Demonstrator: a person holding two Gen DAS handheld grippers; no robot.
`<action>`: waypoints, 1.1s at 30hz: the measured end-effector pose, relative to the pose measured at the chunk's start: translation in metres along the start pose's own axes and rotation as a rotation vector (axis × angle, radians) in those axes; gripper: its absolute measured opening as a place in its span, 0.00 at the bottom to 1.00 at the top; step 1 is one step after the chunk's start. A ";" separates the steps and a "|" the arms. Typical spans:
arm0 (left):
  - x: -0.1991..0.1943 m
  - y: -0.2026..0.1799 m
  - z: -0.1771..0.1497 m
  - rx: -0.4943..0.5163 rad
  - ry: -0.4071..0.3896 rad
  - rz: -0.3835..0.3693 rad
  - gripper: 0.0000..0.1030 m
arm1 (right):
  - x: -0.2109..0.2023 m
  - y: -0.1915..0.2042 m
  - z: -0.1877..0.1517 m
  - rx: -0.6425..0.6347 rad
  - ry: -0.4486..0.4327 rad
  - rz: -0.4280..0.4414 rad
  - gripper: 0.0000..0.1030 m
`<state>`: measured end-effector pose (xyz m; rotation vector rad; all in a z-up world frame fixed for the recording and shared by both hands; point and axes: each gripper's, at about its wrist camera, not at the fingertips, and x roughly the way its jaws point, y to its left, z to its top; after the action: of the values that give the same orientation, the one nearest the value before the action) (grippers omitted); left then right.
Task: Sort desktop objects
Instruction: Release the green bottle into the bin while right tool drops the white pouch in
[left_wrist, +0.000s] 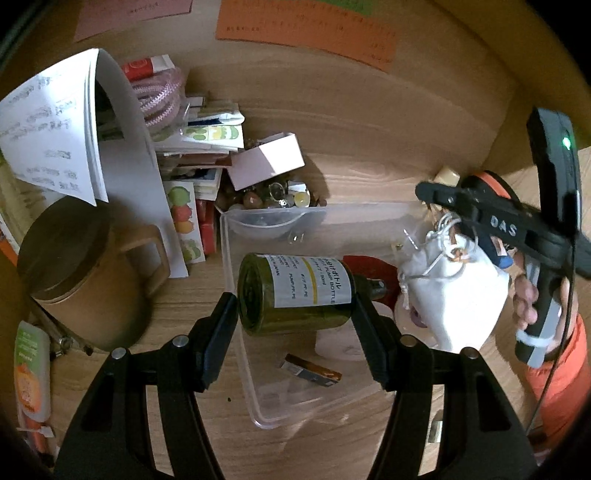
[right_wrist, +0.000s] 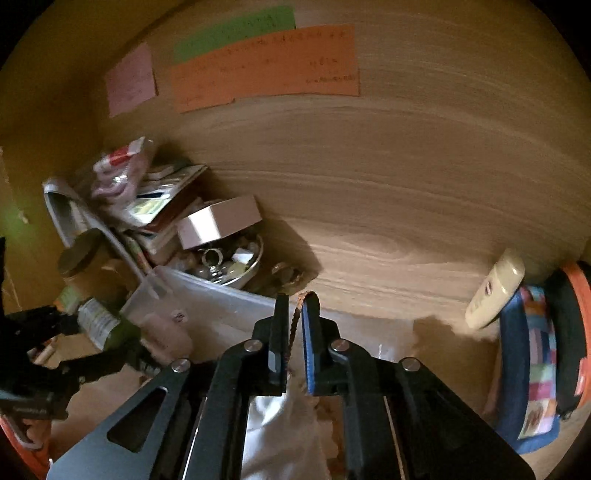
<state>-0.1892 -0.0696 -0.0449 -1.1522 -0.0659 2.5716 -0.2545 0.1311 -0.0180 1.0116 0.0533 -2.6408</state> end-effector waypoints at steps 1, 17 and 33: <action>0.001 0.000 0.000 0.000 0.002 0.004 0.61 | 0.002 -0.002 0.003 0.008 0.002 0.002 0.06; 0.005 0.000 0.003 0.009 0.008 -0.003 0.61 | -0.004 -0.023 -0.010 0.021 0.134 0.107 0.06; -0.007 -0.013 -0.006 0.014 0.003 -0.026 0.61 | -0.090 -0.004 -0.056 -0.069 0.055 0.094 0.47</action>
<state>-0.1769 -0.0604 -0.0414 -1.1420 -0.0614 2.5434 -0.1563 0.1673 -0.0006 1.0376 0.1055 -2.5092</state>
